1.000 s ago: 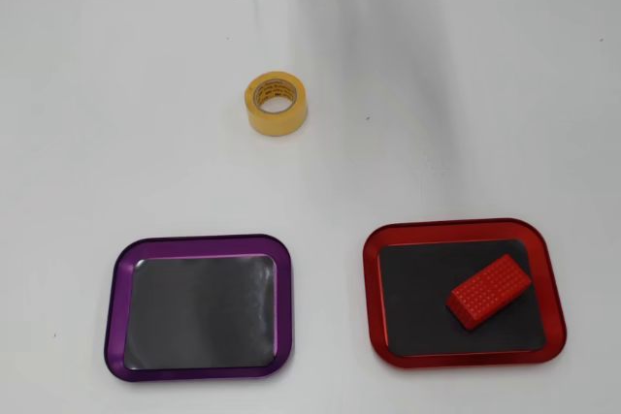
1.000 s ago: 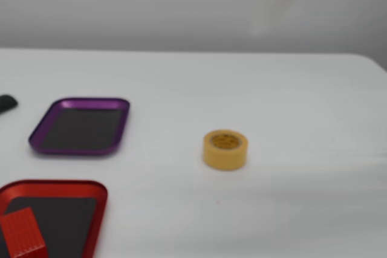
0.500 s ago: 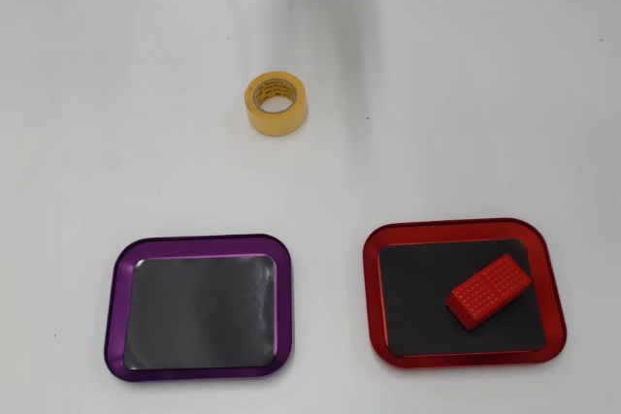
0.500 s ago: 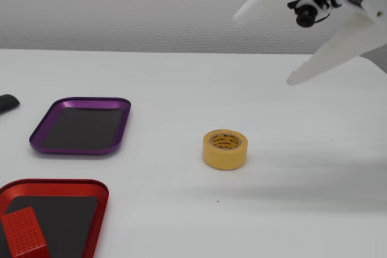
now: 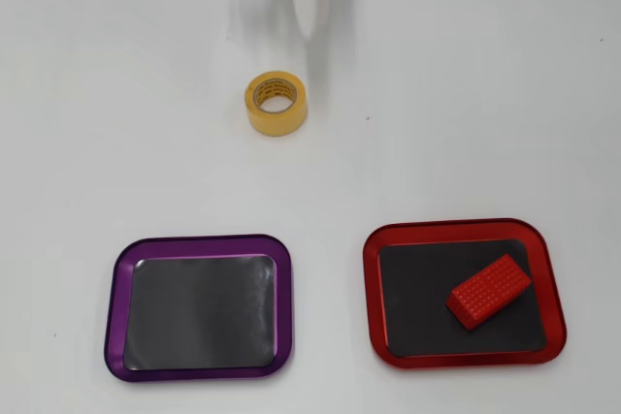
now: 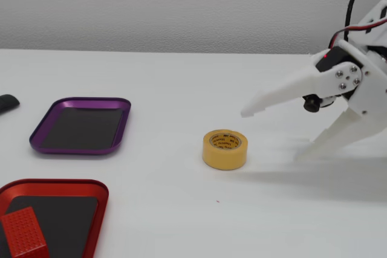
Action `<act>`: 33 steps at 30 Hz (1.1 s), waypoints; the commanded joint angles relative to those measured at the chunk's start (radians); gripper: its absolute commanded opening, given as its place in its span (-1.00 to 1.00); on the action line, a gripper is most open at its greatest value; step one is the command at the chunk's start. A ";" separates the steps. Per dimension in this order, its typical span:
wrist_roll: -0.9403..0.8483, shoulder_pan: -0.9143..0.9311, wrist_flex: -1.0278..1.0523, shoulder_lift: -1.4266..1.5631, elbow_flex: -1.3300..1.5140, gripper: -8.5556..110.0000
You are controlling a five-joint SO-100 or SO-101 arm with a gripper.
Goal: Grasp a red block and put it in the left red dish.
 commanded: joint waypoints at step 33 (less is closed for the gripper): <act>-0.003 0.009 0.029 0.018 0.081 -0.86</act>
